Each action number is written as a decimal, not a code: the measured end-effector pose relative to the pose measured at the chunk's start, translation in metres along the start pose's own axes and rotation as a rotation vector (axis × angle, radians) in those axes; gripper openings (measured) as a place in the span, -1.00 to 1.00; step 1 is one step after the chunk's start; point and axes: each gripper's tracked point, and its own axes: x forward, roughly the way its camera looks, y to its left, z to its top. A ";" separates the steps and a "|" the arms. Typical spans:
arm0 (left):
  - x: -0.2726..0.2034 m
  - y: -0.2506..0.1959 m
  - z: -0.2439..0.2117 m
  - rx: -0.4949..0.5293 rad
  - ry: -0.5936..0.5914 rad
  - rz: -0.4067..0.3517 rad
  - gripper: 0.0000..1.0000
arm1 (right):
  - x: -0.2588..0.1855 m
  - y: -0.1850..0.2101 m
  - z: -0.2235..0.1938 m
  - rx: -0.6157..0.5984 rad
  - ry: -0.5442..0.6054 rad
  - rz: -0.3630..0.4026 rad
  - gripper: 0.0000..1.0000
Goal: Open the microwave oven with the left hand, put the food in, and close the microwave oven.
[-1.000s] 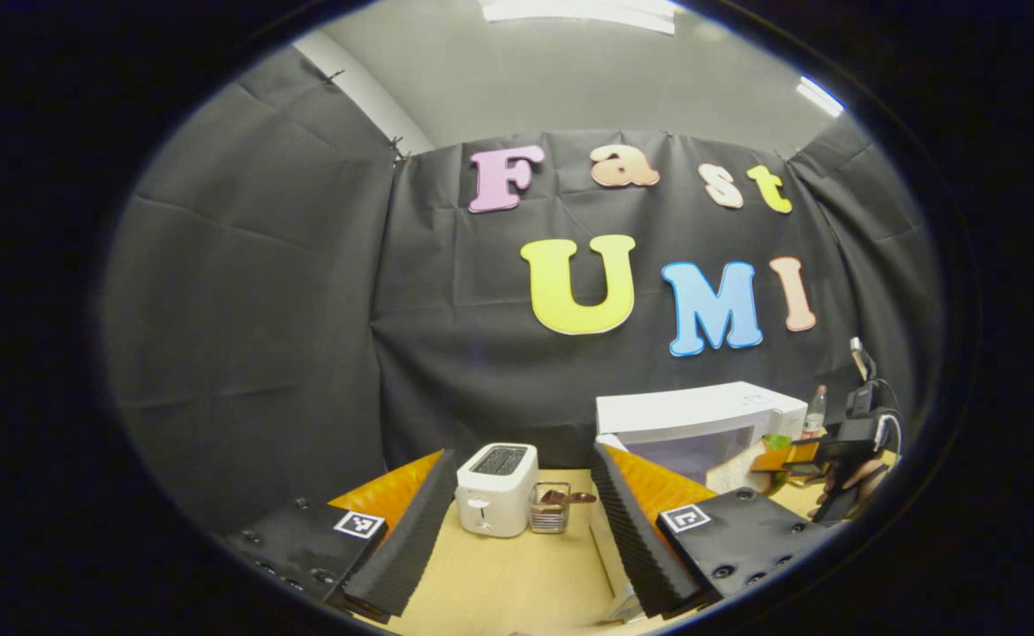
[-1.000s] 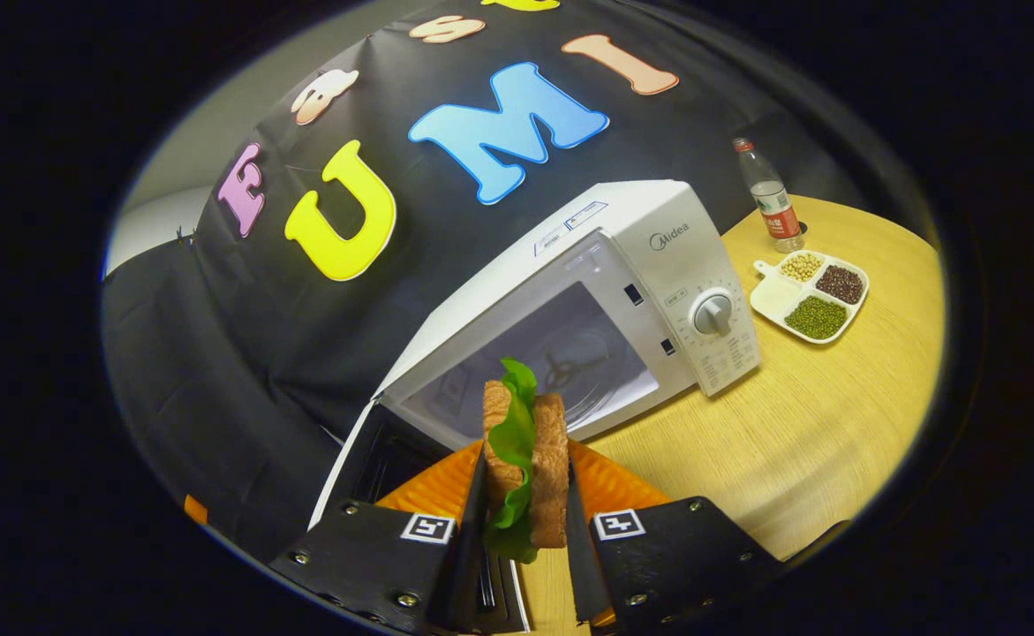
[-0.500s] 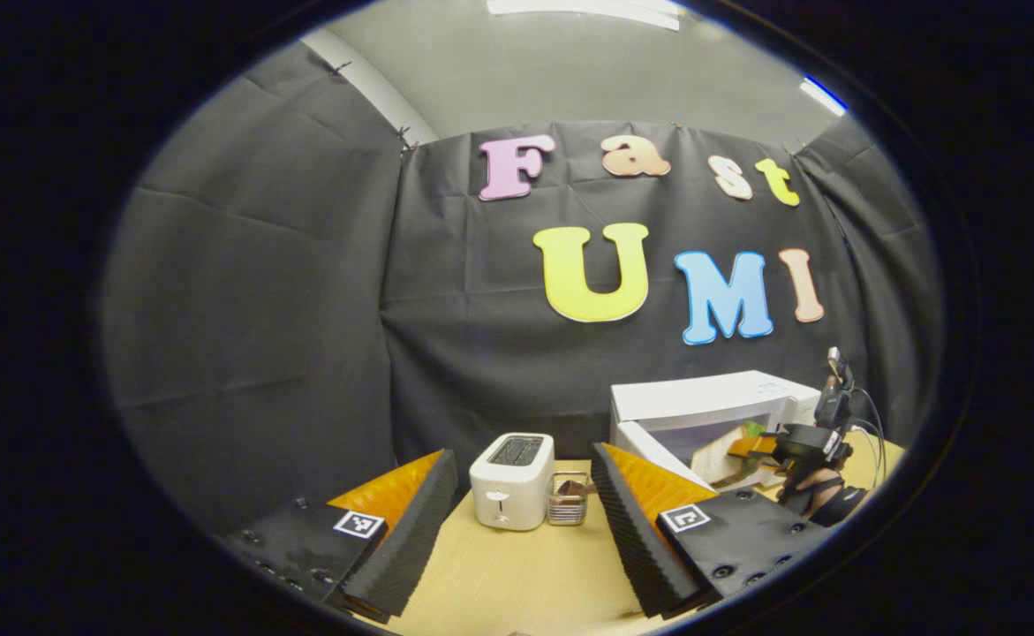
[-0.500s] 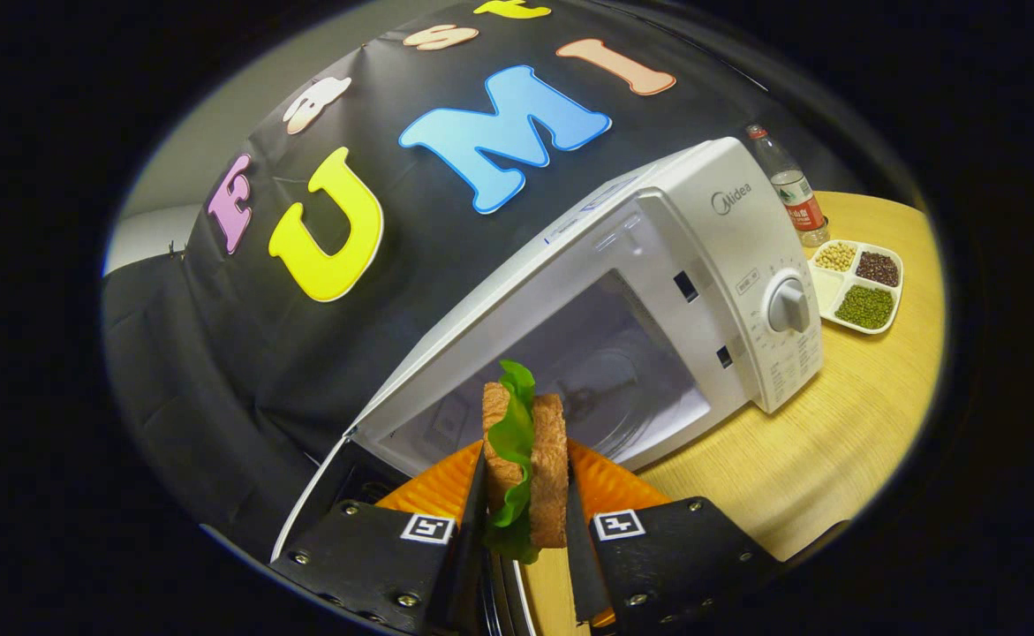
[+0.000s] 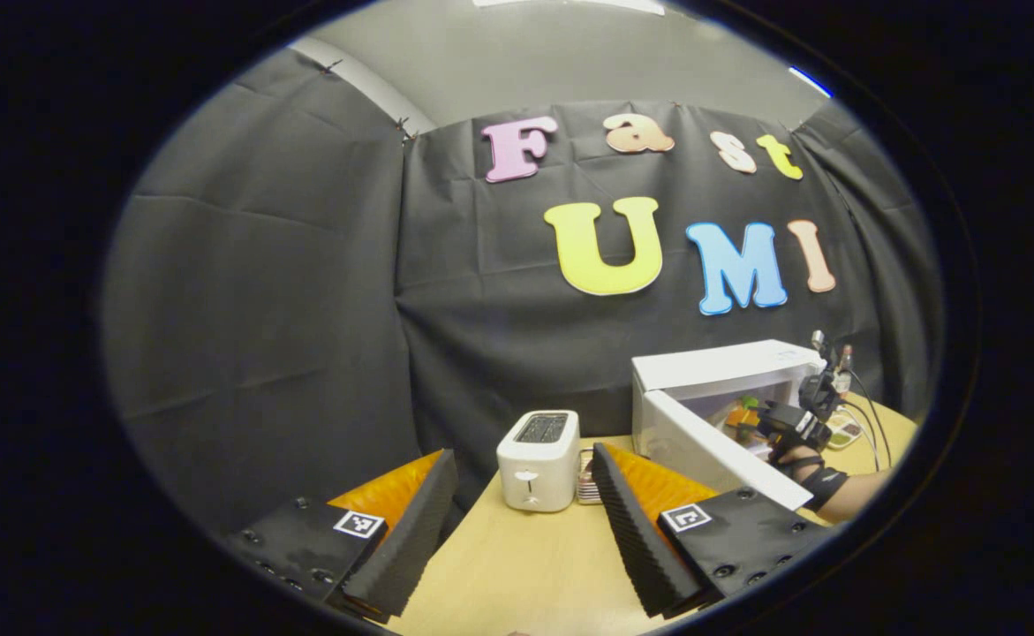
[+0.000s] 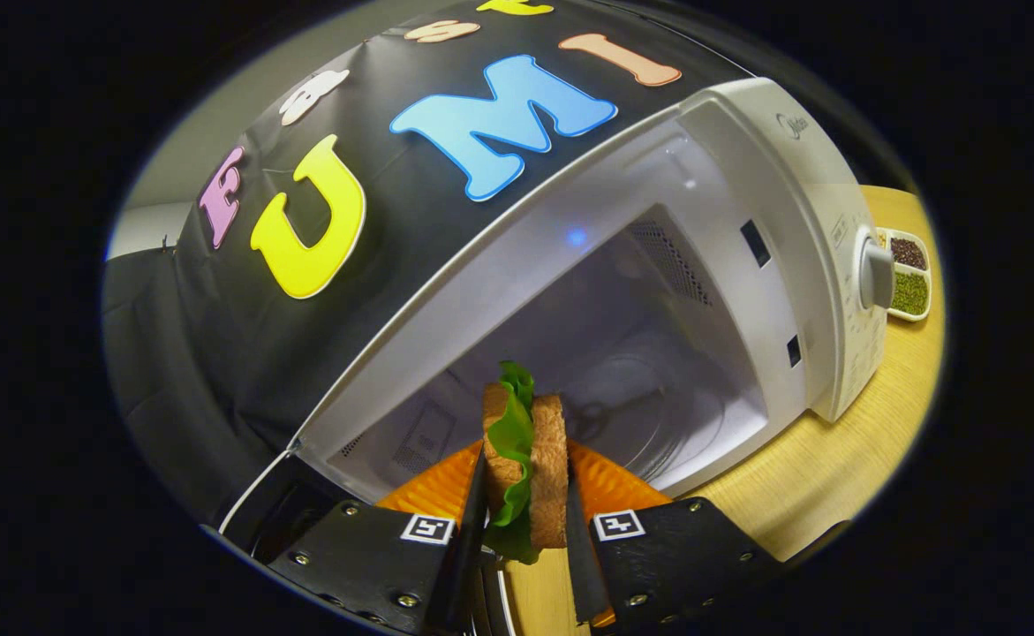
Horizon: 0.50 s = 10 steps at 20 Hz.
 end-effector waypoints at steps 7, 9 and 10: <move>-0.002 0.010 -0.012 0.005 0.023 0.022 0.86 | 0.022 -0.027 -0.006 -0.011 -0.012 -0.060 -0.14; -0.003 0.012 -0.015 0.006 0.029 0.025 0.88 | 0.026 -0.033 -0.003 -0.026 -0.015 -0.084 -0.14; -0.005 0.013 -0.016 0.004 0.030 0.028 0.91 | 0.029 -0.042 0.000 -0.063 -0.023 -0.124 -0.10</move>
